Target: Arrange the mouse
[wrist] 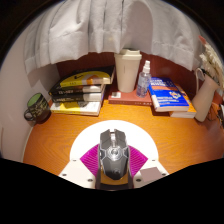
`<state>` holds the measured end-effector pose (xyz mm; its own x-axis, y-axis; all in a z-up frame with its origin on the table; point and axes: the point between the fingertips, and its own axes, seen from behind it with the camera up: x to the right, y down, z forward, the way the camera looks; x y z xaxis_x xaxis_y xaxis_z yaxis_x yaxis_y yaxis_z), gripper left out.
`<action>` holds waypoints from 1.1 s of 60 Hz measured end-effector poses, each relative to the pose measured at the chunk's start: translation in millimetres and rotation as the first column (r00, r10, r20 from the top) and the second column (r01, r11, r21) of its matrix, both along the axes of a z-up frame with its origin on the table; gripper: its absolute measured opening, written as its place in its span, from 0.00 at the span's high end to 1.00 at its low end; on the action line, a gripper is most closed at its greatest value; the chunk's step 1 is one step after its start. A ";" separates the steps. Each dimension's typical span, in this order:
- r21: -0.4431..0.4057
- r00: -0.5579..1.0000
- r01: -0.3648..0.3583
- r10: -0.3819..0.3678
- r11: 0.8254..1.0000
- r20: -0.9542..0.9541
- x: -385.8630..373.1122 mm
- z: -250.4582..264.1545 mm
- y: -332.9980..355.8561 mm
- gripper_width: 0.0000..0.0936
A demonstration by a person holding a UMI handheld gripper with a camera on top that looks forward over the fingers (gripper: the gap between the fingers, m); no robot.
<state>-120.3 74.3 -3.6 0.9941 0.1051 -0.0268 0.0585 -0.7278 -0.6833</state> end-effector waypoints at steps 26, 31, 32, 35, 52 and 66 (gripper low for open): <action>-0.040 0.996 0.073 -0.075 0.997 -0.040 6.0 15.4 -8.2 0.15; 0.034 0.997 0.072 -0.071 0.997 -0.038 17.9 58.9 -14.8 0.10; 0.049 0.997 0.072 -0.070 0.996 -0.043 20.0 68.2 -17.3 0.10; 0.079 0.995 0.079 -0.074 0.994 -0.066 25.3 96.8 -29.2 0.10; 0.257 0.991 0.093 -0.064 0.962 -0.119 74.4 229.4 -153.4 0.09; 0.315 0.992 0.099 -0.068 0.944 -0.108 104.0 263.8 -247.2 0.09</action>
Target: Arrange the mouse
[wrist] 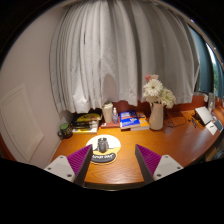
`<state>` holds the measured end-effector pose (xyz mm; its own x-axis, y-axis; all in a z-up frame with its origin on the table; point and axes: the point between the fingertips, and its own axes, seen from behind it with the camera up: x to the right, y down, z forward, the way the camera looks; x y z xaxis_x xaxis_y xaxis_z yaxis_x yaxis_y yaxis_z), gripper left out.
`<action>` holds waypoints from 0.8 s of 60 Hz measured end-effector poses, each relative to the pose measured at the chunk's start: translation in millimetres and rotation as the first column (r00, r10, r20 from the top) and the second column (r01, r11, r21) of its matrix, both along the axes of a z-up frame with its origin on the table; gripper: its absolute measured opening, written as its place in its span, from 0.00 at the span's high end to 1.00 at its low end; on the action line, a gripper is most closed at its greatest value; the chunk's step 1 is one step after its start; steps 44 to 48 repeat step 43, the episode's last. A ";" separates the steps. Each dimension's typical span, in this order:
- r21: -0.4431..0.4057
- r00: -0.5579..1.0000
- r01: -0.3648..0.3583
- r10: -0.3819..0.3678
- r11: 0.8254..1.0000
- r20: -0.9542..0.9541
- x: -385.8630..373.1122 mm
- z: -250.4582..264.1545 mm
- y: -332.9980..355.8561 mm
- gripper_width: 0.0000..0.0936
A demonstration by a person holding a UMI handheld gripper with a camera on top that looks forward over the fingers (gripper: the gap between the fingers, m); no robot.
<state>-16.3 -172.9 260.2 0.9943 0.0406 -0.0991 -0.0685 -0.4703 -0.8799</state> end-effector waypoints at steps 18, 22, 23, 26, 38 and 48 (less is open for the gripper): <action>0.022 0.999 0.030 -0.030 0.999 0.032 30.6 3.8 -45.2 0.09; 0.013 0.998 0.041 -0.041 0.999 0.042 37.1 -2.3 -49.7 0.09; 0.010 0.998 0.044 -0.045 0.999 0.045 38.6 -3.4 -50.5 0.09; 0.007 0.998 0.047 -0.047 0.999 0.044 40.7 -6.0 -52.9 0.09; 0.009 0.998 0.044 -0.045 0.999 0.053 39.9 -9.1 -62.3 0.09; 0.010 0.998 0.049 -0.049 0.999 0.047 39.3 -8.4 -63.1 0.09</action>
